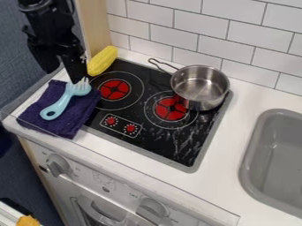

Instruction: Moved the corn cob to the bottom center.

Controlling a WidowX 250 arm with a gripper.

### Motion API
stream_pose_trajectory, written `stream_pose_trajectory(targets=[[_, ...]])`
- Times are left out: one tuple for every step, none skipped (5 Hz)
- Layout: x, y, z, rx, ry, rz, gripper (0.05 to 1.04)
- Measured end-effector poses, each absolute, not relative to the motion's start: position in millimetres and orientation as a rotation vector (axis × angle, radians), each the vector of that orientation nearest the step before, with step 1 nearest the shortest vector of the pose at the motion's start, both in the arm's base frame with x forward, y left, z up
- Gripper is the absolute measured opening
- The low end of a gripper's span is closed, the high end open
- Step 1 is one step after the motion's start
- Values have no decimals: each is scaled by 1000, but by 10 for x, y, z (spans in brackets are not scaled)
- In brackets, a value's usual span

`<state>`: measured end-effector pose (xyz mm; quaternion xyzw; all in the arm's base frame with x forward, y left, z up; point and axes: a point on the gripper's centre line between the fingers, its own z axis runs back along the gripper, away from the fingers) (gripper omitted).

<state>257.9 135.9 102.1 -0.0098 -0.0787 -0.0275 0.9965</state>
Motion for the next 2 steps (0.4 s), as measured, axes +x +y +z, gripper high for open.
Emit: stream_pose_trajectory(targets=[[2569,1353,929,-37,-130,-44,1001],[2896,1455,893,-15,-128,14,1001]])
